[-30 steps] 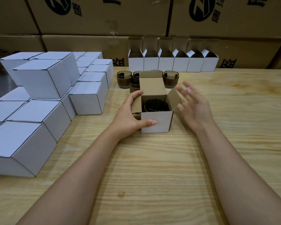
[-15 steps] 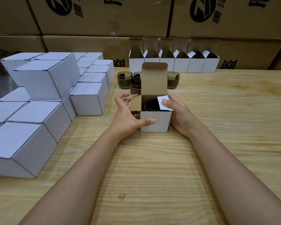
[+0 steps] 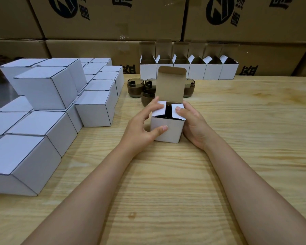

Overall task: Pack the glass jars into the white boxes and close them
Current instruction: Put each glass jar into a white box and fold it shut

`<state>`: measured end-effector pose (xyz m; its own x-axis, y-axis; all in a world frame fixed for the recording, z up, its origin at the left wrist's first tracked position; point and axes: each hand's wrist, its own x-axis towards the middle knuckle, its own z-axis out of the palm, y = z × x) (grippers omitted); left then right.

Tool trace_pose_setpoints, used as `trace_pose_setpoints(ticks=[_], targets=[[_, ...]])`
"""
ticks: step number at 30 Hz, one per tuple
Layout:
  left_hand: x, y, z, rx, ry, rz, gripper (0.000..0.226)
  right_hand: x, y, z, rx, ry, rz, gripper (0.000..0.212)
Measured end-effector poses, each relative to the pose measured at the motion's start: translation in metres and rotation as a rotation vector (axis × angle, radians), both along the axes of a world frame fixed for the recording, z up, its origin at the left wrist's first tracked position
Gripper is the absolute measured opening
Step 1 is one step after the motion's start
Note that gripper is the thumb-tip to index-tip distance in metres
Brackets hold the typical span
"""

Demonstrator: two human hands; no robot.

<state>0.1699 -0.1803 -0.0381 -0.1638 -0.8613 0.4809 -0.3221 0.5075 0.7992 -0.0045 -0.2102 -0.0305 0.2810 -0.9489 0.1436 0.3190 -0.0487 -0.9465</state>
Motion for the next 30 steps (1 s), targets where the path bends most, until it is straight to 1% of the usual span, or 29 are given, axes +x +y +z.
trace_pose_setpoints(ticks=[2,4,9,10,13,15,16,17,20,21,23,27,30], targets=[[0.0015,-0.0004,-0.0001,0.015,-0.009,0.008,0.045,-0.0004,0.0003,0.0008,-0.02,0.029,-0.001,0.045],[0.0017,-0.0001,0.0006,0.022,-0.003,0.012,0.043,-0.0004,0.0008,0.0022,-0.046,0.047,0.013,0.049],[0.0006,0.0003,0.0028,0.01,-0.006,0.024,0.041,-0.0021,0.0017,0.0028,-0.103,-0.02,0.025,0.042],[0.0006,0.0001,0.0028,0.006,-0.01,0.029,0.042,-0.0032,0.0021,0.003,-0.112,-0.037,0.042,0.043],[0.0007,-0.0001,0.0032,-0.015,-0.009,0.052,0.047,-0.0041,0.0035,0.005,-0.135,-0.02,0.121,0.065],[0.0003,-0.0004,0.0023,-0.049,-0.007,0.076,0.052,-0.0026,0.0048,0.0079,-0.118,0.005,0.123,0.073],[0.0001,-0.0007,0.0017,-0.056,0.007,0.09,0.054,-0.0022,0.0052,0.0083,-0.106,0.01,0.114,0.073],[0.0001,-0.0011,0.0012,-0.05,0.029,0.107,0.056,-0.0022,0.005,0.0074,-0.101,0.014,0.102,0.067],[-0.0004,-0.0011,0.0016,0.016,0.102,0.128,0.063,-0.0024,0.0059,0.0041,-0.123,0.013,0.062,0.023],[-0.0004,-0.001,0.0018,0.032,0.119,0.117,0.065,-0.0025,0.0063,0.0036,-0.133,0.022,0.045,0.017],[-0.0003,0.0001,0.0024,0.041,0.151,0.086,0.062,-0.0024,0.0062,0.0034,-0.142,0.038,0.021,0.014],[-0.0022,0.0022,0.0061,0.063,0.261,0.069,0.036,-0.003,0.0042,0.0025,-0.153,0.066,-0.017,0.009],[-0.0023,0.0008,0.0077,0.034,0.263,0.107,0.022,-0.0046,0.0028,0.0038,-0.154,0.053,-0.02,0.007]])
